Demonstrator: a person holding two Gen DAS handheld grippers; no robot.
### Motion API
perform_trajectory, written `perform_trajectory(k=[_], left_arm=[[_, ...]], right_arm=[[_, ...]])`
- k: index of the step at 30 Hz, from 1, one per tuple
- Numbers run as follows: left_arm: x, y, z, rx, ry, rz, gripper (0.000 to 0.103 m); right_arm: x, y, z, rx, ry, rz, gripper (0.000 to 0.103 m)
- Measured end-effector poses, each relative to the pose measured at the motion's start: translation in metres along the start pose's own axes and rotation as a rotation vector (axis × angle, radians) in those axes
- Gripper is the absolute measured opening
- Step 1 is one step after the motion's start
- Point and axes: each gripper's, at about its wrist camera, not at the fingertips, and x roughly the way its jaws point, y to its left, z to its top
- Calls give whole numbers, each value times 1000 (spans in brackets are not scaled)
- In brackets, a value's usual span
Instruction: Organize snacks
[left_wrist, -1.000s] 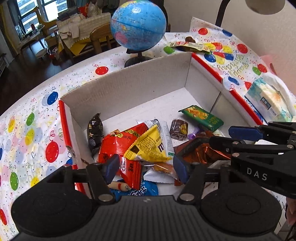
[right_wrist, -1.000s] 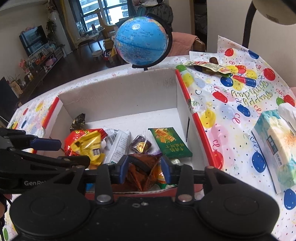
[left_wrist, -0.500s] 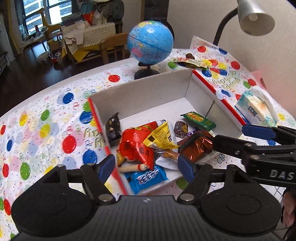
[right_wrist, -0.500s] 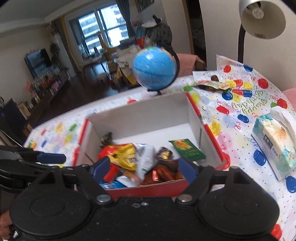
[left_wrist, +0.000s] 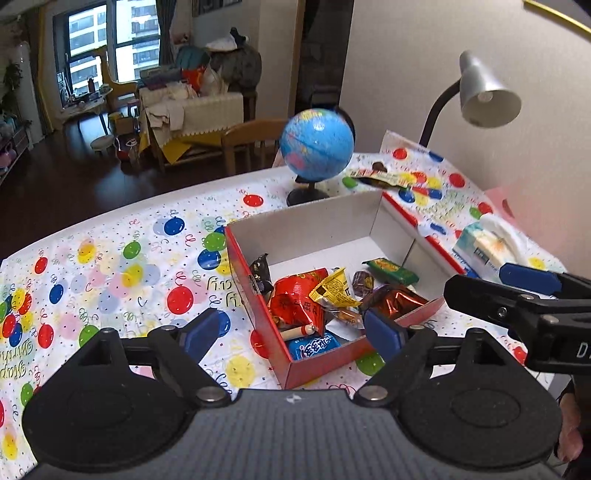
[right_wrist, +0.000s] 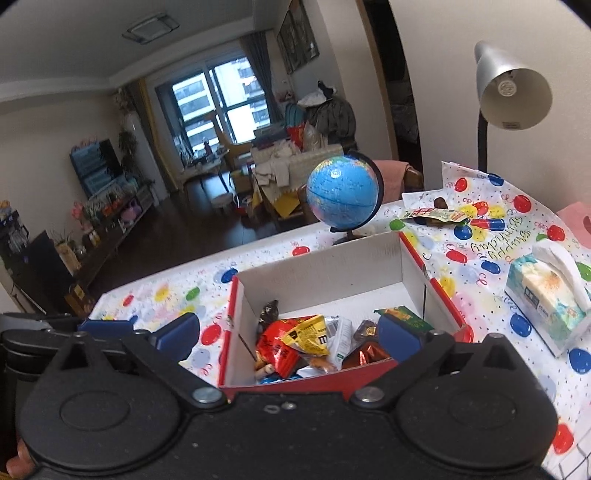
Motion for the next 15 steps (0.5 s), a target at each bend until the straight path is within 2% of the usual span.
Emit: perform_trajectory(k=[3, 4, 15], left_arm=[[-13, 3, -6, -3, -15, -16, 94], [-17, 4, -8, -5, -22, -16, 102], [-49, 7, -29, -21, -53, -15, 103]], right_arm=[[-11, 6, -6, 16, -26, 1, 103], [-15, 8, -8, 14, -34, -3, 103], [-47, 32, -28, -62, -122, -90, 103]])
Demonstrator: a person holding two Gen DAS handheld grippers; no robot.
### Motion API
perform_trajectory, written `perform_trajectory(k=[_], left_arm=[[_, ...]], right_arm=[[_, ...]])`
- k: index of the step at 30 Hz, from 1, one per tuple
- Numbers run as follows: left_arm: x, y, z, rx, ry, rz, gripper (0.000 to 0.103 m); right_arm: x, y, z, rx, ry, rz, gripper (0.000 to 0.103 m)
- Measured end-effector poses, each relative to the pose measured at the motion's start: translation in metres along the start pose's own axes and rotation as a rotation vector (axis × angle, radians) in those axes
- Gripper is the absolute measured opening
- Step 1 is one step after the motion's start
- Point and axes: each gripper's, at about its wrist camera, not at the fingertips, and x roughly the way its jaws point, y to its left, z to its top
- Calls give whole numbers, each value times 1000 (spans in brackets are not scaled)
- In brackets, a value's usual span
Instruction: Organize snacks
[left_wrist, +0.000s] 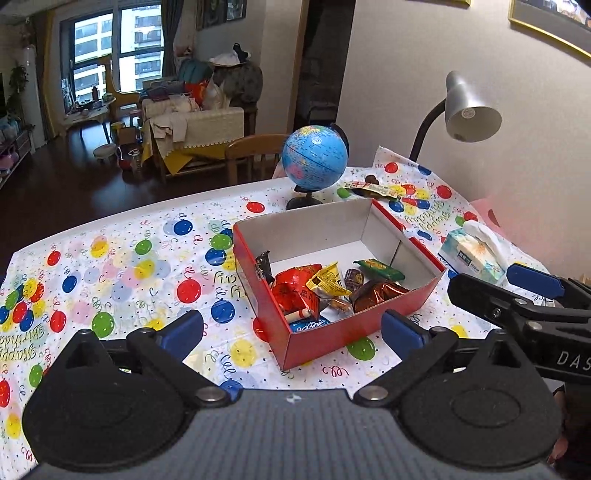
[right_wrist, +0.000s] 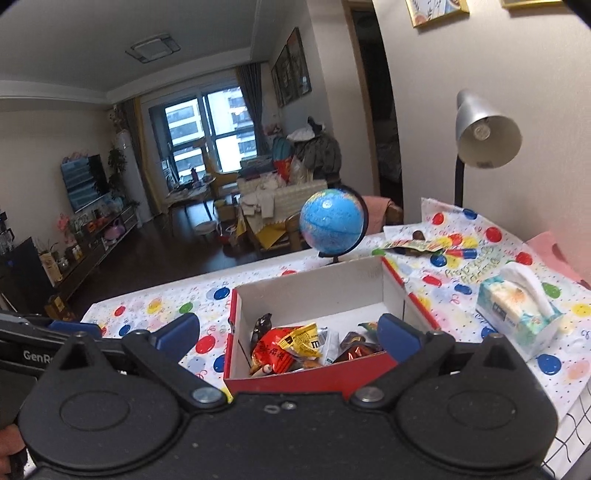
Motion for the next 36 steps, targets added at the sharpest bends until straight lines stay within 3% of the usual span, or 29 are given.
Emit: perform_trajectory(k=[15, 22, 36], left_arm=[[-10, 14, -4, -46, -13, 10, 103], [-6, 18, -5, -64, 22, 13, 103], [-5, 14, -5, -42, 14, 3, 103]], right_arm=[[-8, 10, 0, 25, 9, -40, 103], [-5, 8, -1, 37, 25, -42, 103], [-2, 5, -2, 49, 37, -52, 103]])
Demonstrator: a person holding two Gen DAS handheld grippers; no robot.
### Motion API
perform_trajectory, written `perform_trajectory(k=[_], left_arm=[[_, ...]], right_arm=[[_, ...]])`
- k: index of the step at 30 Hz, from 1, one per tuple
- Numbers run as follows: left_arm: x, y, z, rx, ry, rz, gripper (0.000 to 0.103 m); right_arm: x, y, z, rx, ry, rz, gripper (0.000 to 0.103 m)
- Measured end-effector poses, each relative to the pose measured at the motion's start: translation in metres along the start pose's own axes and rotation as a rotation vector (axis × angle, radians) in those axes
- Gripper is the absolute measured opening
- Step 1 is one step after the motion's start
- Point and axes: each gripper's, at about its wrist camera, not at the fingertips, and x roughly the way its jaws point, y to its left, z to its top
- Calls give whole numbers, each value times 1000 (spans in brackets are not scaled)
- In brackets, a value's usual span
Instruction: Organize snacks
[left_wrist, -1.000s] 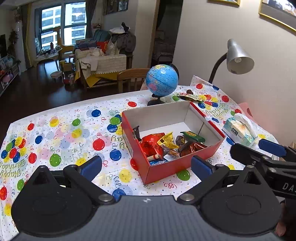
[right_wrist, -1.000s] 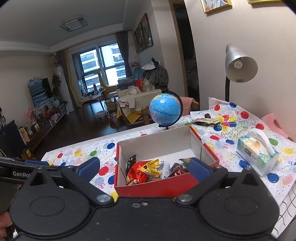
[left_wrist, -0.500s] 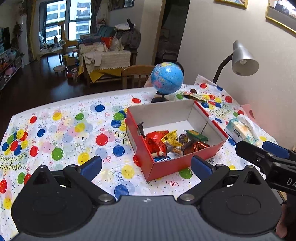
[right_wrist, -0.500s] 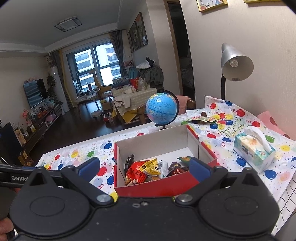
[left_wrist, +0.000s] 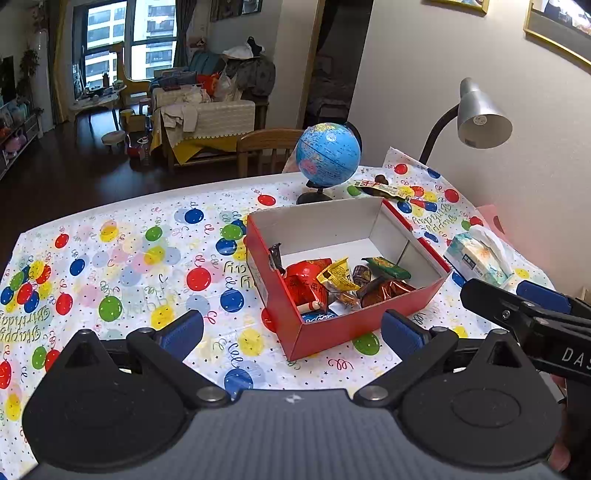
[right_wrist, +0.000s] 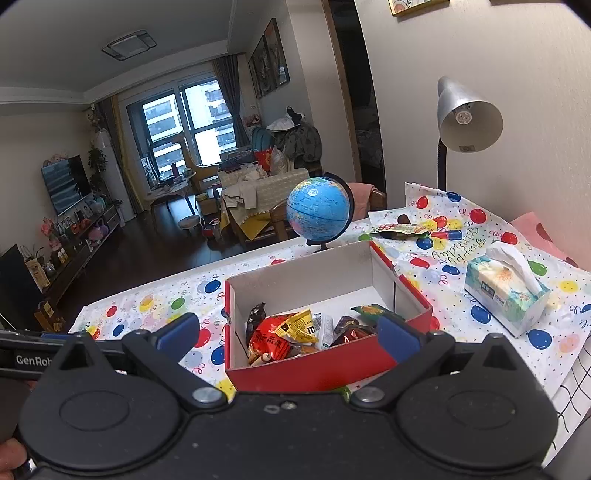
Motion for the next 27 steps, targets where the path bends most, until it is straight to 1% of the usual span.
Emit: perform_trajectory(k=[27], left_arm=[[1, -1, -2, -7, 8, -3, 103]], right_arm=[[0, -1, 0, 5, 3, 1, 103]])
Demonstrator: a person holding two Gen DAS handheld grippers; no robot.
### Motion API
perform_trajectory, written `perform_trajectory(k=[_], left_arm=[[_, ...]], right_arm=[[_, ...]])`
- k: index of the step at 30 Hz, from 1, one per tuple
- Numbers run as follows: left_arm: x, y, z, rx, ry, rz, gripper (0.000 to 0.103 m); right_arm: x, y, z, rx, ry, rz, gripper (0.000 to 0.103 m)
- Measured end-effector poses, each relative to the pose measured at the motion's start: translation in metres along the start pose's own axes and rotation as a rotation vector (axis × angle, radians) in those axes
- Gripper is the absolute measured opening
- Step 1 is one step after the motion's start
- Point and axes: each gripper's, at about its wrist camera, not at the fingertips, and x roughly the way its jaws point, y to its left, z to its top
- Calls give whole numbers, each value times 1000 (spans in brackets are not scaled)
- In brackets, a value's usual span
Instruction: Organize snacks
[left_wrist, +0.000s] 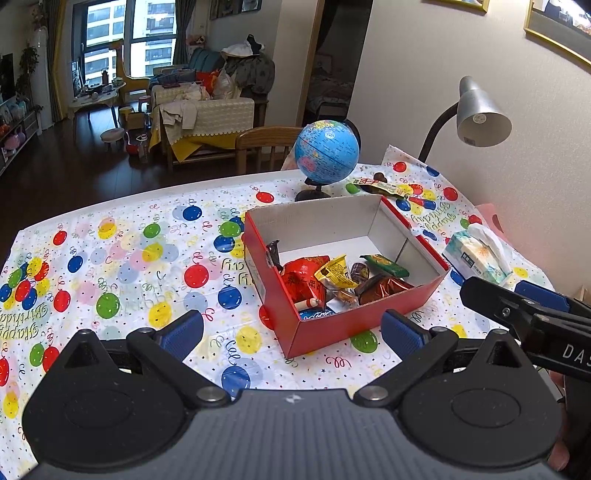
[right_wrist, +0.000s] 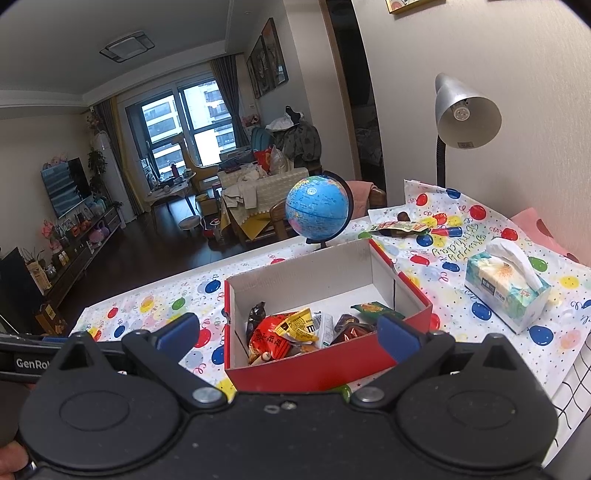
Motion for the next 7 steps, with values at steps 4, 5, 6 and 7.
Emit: perform_trajectory(k=[4, 5, 6, 7], left_arm=[[0, 0, 0, -1, 2, -2, 103], [0, -1, -1, -1, 1, -1, 103], [0, 0, -1, -1, 1, -2, 103], [0, -1, -1, -1, 1, -2, 103]], right_arm=[[0, 0, -1, 2, 1, 0, 103], [0, 0, 0, 1, 1, 0, 103], [0, 0, 0, 1, 1, 0, 103], [0, 0, 0, 1, 1, 0, 103]])
